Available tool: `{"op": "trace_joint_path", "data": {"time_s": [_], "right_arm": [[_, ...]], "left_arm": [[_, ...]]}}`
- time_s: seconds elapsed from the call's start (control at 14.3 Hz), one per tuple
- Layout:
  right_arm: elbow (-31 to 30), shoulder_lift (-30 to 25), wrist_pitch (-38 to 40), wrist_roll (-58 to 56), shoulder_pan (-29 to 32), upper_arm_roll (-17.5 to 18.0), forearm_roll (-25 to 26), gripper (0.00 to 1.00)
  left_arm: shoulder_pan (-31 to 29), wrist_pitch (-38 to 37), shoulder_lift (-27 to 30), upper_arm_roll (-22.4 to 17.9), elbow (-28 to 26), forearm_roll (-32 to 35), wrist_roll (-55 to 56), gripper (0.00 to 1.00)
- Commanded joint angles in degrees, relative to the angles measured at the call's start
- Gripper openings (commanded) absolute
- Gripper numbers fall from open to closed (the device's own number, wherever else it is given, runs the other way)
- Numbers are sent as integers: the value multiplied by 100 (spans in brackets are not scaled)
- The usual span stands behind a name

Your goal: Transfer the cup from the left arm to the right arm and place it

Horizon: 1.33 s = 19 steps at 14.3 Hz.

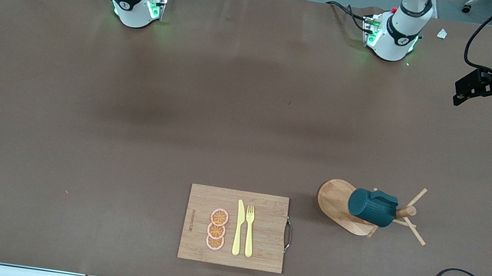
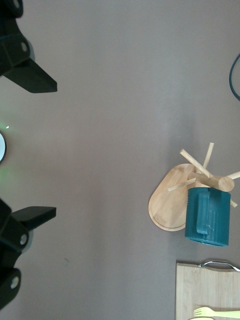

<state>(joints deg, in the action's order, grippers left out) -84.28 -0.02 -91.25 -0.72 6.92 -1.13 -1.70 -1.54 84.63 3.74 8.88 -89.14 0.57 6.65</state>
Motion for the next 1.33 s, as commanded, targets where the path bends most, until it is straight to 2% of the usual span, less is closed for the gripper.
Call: {"op": "trace_joint_path", "data": {"time_s": [0.0, 0.21, 0.42, 0.7, 0.98, 1.26], "right_arm": [[8, -42, 19, -43, 126, 95, 38, 100], [8, -42, 20, -34, 117, 95, 38, 100], [8, -42, 2, -43, 143, 95, 38, 100], [8, -42, -7, -34, 135, 95, 38, 100], [8, -42, -7, -34, 117, 95, 29, 100], [8, -42, -7, -34, 126, 95, 30, 100]], "left_arm": [[-39, -52, -49, 0, 107, 14, -199, 100], [-39, -43, -110, 0, 168, 13, -191, 100], [-48, -34, -487, -17, 581, 31, -199, 100], [-13, 220, -769, -18, 591, 14, 238, 100], [22, 606, -1103, -9, 600, -66, 1730, 100], [75, 1159, -1551, 61, 591, -311, 3830, 100]]}}
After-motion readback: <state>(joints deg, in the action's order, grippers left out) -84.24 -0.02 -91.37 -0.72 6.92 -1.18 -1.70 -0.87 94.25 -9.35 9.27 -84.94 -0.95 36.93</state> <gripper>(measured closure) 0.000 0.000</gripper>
